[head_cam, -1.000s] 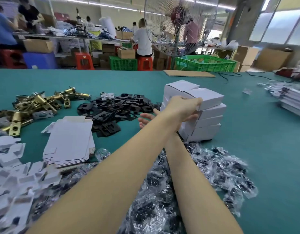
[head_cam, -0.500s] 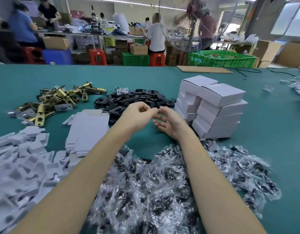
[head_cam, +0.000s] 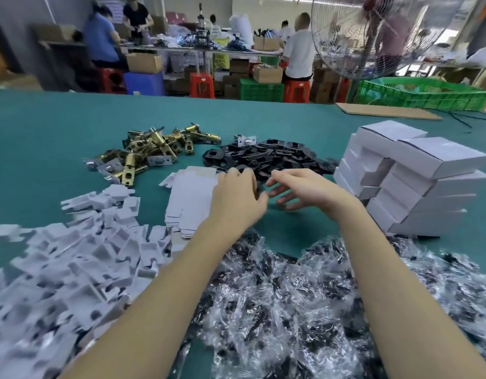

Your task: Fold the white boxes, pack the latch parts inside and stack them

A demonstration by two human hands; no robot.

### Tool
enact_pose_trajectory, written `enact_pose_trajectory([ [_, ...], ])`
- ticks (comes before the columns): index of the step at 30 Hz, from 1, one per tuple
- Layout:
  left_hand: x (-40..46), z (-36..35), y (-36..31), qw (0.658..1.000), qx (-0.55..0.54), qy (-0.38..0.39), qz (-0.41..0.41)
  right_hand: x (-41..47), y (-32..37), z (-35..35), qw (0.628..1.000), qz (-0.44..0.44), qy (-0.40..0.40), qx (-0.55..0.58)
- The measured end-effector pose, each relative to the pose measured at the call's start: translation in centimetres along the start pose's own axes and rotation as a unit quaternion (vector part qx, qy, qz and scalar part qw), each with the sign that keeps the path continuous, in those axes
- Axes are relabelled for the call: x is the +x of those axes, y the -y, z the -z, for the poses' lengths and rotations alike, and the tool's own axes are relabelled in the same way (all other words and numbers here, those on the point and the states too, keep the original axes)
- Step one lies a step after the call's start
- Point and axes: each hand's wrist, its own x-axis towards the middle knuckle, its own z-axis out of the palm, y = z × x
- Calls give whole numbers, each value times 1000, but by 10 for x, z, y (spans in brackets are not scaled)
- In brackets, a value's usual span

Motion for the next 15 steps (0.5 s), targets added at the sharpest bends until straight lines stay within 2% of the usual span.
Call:
enact_pose_trajectory([
  [2, 1, 3, 6, 989, 132, 36, 59, -2, 7, -3, 999, 19, 8, -29],
  [4, 1, 5, 8, 973, 166, 108, 118, -2, 10, -4, 999, 23, 11, -38],
  [6, 2, 3, 8, 971, 165, 127, 117, -3, 11, -5, 999, 16, 12, -39],
  [9, 2, 4, -1, 991, 73, 88, 67, -3, 8, -8, 999, -3, 28, -33],
  [12, 3, 5, -6, 995, -42, 70, 50, -4, 1, -8, 998, -19, 65, 16],
  [15, 4, 6, -2, 995, -70, 54, 46, -3, -4, -11, 996, -12, 60, 65],
])
